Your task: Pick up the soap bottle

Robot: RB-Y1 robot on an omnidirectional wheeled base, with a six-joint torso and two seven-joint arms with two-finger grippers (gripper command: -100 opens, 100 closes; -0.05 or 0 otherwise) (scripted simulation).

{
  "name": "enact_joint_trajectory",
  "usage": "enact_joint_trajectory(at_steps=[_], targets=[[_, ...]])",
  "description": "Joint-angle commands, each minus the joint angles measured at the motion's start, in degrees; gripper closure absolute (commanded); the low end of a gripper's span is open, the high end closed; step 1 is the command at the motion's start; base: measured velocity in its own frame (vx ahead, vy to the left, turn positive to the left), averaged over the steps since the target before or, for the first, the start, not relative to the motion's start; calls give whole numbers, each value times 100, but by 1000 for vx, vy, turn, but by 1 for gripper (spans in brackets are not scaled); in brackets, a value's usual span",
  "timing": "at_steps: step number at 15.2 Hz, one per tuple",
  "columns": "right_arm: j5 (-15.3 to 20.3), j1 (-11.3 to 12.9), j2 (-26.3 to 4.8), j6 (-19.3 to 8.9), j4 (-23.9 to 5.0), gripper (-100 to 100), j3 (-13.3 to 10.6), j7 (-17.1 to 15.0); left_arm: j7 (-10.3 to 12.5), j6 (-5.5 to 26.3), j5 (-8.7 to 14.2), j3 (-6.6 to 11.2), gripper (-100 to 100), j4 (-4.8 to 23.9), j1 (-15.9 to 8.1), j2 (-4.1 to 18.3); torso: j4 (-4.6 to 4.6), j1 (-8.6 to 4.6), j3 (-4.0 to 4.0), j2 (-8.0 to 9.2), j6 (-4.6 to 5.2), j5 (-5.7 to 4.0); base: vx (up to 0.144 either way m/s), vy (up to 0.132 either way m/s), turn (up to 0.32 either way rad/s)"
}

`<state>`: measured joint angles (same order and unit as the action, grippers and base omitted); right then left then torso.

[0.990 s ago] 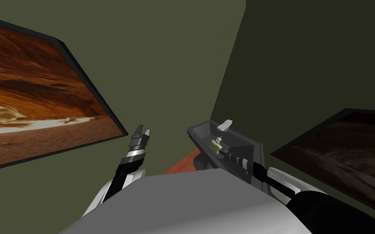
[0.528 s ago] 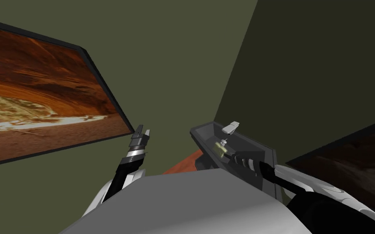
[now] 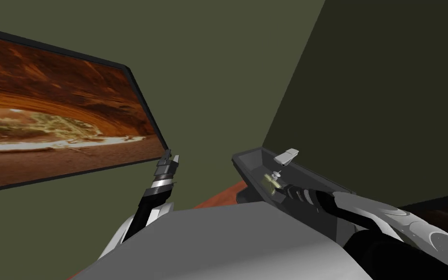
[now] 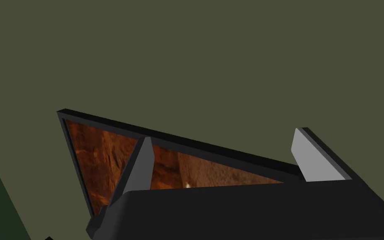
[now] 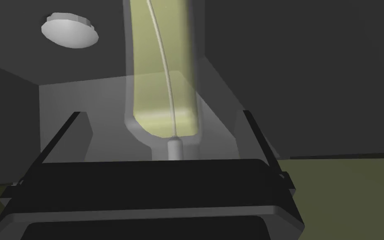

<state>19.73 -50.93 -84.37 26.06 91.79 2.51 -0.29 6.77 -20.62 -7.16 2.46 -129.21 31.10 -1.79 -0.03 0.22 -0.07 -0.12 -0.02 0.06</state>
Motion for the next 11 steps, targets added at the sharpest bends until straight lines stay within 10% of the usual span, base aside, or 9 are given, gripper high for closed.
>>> enact_joint_trajectory(at_steps=[1, 11], targets=[[72, -120, -286, 26, -135, -100, -17, 25, 0, 0, 0, 0, 0, 0, 0, 0, 0, 0, 0, 0, 0, 0, 13, 53, 161], [326, -517, -1254, 128, -598, -100, -179, 53, 0, 0, 0, 0, 0, 0, 0, 0, 0, 10, 0, 1, 1, 2, 18, 58, 149]])
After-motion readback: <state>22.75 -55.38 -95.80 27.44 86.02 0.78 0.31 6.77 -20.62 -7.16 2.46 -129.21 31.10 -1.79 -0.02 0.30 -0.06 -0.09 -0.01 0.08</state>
